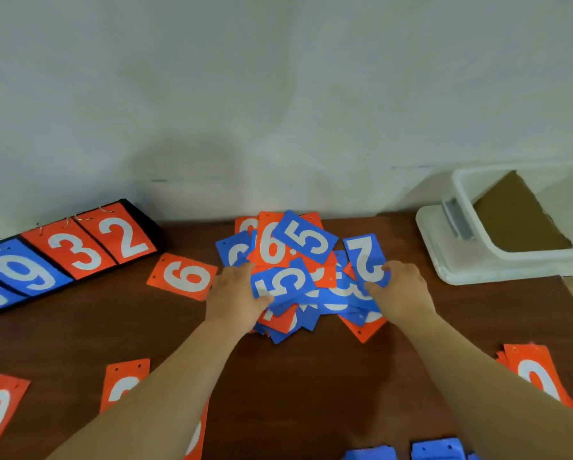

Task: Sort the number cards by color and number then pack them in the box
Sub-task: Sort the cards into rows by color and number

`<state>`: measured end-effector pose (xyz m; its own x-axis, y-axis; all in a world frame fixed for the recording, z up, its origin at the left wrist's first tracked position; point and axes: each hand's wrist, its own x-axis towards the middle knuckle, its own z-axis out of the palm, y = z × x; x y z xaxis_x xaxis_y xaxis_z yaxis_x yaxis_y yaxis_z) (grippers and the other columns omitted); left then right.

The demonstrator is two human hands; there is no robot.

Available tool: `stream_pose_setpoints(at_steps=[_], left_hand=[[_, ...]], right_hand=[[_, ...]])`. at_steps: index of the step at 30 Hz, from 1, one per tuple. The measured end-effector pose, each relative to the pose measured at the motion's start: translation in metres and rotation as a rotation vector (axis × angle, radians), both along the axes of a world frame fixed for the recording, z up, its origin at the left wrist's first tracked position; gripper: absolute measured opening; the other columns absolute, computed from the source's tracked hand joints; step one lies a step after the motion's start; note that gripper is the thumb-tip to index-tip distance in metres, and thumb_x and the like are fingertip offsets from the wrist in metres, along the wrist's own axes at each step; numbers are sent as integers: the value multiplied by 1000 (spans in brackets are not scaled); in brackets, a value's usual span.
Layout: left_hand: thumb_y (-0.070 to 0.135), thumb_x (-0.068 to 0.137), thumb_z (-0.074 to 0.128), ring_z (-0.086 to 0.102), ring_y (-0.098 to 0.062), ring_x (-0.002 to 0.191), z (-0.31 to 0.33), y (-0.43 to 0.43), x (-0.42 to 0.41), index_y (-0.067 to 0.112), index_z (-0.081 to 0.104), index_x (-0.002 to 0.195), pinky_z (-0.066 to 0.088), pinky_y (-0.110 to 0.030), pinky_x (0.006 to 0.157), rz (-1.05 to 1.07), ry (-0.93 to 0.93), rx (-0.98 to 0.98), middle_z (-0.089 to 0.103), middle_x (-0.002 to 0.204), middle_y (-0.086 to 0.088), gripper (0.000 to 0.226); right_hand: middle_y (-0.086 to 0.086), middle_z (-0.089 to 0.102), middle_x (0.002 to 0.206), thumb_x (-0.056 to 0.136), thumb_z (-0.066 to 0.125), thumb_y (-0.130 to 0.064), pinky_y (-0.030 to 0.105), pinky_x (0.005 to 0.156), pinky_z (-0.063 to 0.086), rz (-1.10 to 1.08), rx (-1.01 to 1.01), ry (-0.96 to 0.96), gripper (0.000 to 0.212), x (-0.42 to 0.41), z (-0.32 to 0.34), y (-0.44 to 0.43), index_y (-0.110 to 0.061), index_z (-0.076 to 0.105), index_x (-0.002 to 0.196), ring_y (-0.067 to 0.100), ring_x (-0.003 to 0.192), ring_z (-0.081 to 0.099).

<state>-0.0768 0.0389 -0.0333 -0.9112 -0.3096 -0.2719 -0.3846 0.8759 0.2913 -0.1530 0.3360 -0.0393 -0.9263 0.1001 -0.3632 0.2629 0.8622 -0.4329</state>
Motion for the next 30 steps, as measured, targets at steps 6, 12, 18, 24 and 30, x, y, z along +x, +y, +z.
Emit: stream_pose_setpoints(at_steps=[6,12,18,24,30], left_hand=[[52,81,79,47,-28,132,-30,-3,-17,32,34,151,48,-43,102,-49,-76,-24,45,144,-3,86],[44,80,82,50,-24,127,-27,-3,-16,34,43,145,48,-42,102,10,-14,57,51,135,2,77],[23,96,68,58,-16,118,-17,-3,-5,29,51,141,53,-31,92,65,142,225,59,126,5,49],[22,101,62,60,-9,109,22,3,22,34,59,124,53,-20,66,190,165,546,57,114,14,26],[14,100,63,64,-1,66,82,50,97,32,68,105,51,-25,54,224,157,829,67,86,10,20]], right_hand=[[11,46,135,81,79,-52,47,103,48,-21,114,-39,73,-35,-30,-8,-17,49,138,35,121,51],[9,50,130,78,87,-33,34,74,50,-129,-16,-31,64,-43,-32,0,-22,55,131,24,97,59],[3,64,114,86,78,-18,32,74,47,-192,-114,110,40,-35,-19,18,-20,61,123,19,91,60],[-2,72,107,90,72,-10,29,77,54,-321,-501,168,23,14,33,19,-21,68,109,13,92,68],[6,76,98,90,72,0,33,70,59,-274,-922,-6,23,112,92,10,-18,71,105,16,83,74]])
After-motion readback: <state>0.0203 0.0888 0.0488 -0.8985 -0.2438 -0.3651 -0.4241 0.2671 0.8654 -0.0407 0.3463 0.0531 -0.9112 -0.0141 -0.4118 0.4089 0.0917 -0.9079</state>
